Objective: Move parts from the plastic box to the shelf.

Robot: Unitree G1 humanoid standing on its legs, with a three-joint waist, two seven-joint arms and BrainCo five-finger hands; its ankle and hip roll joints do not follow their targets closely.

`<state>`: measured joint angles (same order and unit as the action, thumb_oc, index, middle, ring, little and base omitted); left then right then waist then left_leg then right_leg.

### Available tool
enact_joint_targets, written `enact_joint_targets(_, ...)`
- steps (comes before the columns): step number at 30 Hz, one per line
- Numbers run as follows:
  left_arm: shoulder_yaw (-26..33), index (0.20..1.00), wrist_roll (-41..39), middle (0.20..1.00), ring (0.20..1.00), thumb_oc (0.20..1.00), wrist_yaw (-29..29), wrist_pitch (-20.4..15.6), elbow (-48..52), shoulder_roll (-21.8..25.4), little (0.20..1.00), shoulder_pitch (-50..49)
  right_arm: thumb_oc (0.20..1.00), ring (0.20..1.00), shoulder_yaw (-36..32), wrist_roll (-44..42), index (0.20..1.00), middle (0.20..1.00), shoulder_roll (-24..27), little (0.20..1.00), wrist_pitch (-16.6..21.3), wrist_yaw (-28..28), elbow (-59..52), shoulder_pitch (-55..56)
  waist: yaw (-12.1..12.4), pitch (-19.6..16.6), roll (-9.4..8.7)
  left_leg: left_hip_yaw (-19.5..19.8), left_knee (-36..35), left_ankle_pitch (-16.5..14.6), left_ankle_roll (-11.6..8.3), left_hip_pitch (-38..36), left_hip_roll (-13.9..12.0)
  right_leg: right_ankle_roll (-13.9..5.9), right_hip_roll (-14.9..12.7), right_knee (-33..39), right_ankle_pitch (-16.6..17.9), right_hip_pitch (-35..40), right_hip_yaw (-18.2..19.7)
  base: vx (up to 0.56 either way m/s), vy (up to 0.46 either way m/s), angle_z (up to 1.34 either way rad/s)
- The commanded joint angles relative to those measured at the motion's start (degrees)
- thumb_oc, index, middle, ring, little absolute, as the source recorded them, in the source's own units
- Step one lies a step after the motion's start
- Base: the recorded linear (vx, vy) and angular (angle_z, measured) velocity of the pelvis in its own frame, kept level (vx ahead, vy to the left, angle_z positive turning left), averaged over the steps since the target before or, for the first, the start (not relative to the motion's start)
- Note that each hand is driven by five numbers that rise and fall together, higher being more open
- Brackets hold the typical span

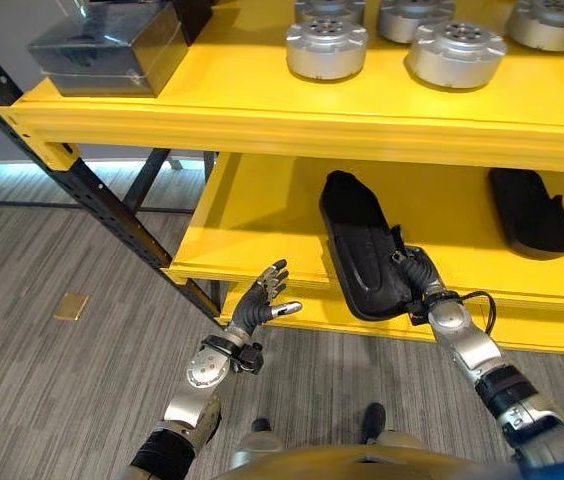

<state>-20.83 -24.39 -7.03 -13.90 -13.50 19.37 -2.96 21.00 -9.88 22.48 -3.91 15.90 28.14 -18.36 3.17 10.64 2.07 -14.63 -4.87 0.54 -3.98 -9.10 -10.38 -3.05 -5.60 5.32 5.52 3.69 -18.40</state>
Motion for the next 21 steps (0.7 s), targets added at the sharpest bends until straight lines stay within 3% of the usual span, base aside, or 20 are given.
enact_joint_targets(1, -3.1, 1.000, -2.7, 1.000, 1.000, 1.000, 0.9, -1.8, 2.4, 2.6, 1.000, 5.5, 0.200, 0.200, -2.0, -2.7, 0.200, 0.200, -1.0, 0.200, 0.7, 4.5, 2.3, -12.7, 0.2, 2.1, -1.62, 0.9, 0.2, 5.3, -0.59, 4.3, 0.7, -1.33, -2.8, -4.8, -2.1, -0.3, 0.5, -0.20, 0.058, 0.06)
enact_joint_targets(4, -5.3, 1.000, -4.9, 1.000, 1.000, 1.000, 2.4, -2.3, 1.7, 2.9, 1.000, 10.9, 0.200, 0.200, -3.8, -3.1, 0.200, 0.200, 1.3, 0.200, 0.9, 7.4, 12.0, -23.1, 1.2, 6.6, 0.05, 1.7, 0.8, 6.1, -0.60, 8.0, 1.0, -1.15, -3.3, -6.9, -2.3, -4.3, 0.3, -0.25, 0.044, 0.13)
enact_joint_targets(11, -7.8, 1.000, -9.6, 1.000, 1.000, 1.000, 4.7, -2.5, 3.3, 3.2, 1.000, 15.1, 0.200, 0.200, -4.1, -3.8, 0.200, 0.200, 6.1, 0.200, 1.5, 11.0, 24.2, -33.2, 2.7, 12.9, 2.19, 2.7, 3.5, 6.5, -0.65, 13.1, 1.2, -0.83, -4.4, -11.8, -3.6, -9.4, -0.4, -0.10, 0.023, 0.09)
enact_joint_targets(21, -10.5, 1.000, -10.0, 1.000, 1.000, 1.000, 6.2, -2.7, 4.9, 5.2, 1.000, 16.3, 0.200, 0.200, -0.7, -2.3, 0.200, 0.200, 11.3, 0.200, -1.6, 13.8, 32.7, -40.4, 3.8, 17.6, 3.34, 2.9, 5.7, 6.3, -0.53, 16.8, 1.5, -1.03, -5.2, -15.3, -4.4, -13.5, -0.7, -0.02, -0.008, 0.03)
